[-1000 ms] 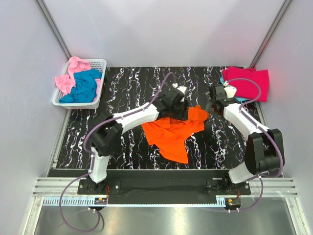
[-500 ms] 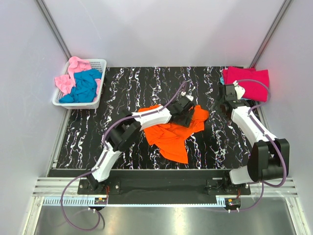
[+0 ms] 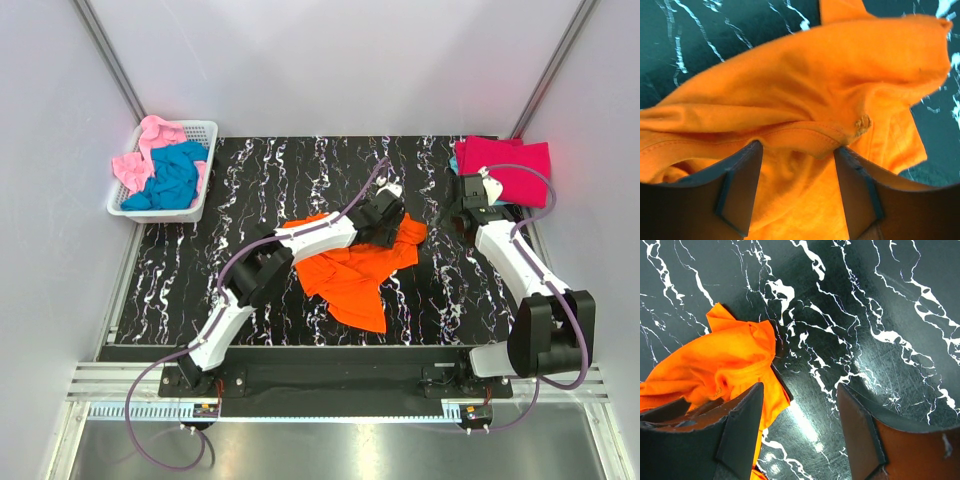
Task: Fold and stack the t-shirts
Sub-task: Flatten the tshirt out
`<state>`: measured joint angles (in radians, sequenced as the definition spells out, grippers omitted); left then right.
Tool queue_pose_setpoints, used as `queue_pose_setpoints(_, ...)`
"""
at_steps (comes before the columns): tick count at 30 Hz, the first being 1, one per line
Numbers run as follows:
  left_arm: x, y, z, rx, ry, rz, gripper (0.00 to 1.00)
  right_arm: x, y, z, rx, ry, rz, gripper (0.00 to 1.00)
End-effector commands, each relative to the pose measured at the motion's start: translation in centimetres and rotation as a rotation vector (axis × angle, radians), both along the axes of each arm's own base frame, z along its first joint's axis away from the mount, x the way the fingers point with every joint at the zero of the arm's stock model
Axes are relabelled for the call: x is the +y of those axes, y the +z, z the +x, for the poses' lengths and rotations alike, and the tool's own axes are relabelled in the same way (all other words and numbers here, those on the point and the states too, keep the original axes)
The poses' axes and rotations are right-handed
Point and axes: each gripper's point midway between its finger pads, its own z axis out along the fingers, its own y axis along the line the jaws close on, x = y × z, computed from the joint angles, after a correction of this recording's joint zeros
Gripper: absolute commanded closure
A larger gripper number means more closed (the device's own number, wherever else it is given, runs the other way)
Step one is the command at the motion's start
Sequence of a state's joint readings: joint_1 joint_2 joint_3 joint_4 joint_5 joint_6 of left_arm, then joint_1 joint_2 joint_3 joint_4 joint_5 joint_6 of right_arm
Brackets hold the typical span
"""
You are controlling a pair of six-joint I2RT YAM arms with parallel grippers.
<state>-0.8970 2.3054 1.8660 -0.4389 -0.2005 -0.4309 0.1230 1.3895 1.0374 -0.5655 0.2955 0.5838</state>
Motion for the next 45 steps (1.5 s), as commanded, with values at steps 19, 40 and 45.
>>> queue_pose_setpoints(19,-0.4,4.9,7.5,-0.263,0.177,-0.055,1.0,1.6,-0.6,-0.7,0.016,0.081,0.067,0.33)
queue_pose_setpoints(40,-1.2,9.5,2.0,-0.129,-0.044,-0.222,0.43,2.1,-1.8,-0.9,0.031,0.082,0.098,0.33)
queue_pose_setpoints(45,-1.2,10.9,-0.2,-0.11,-0.105,-0.249,0.43,2.1,-1.7,-1.0,0.027,0.079,0.105,0.33)
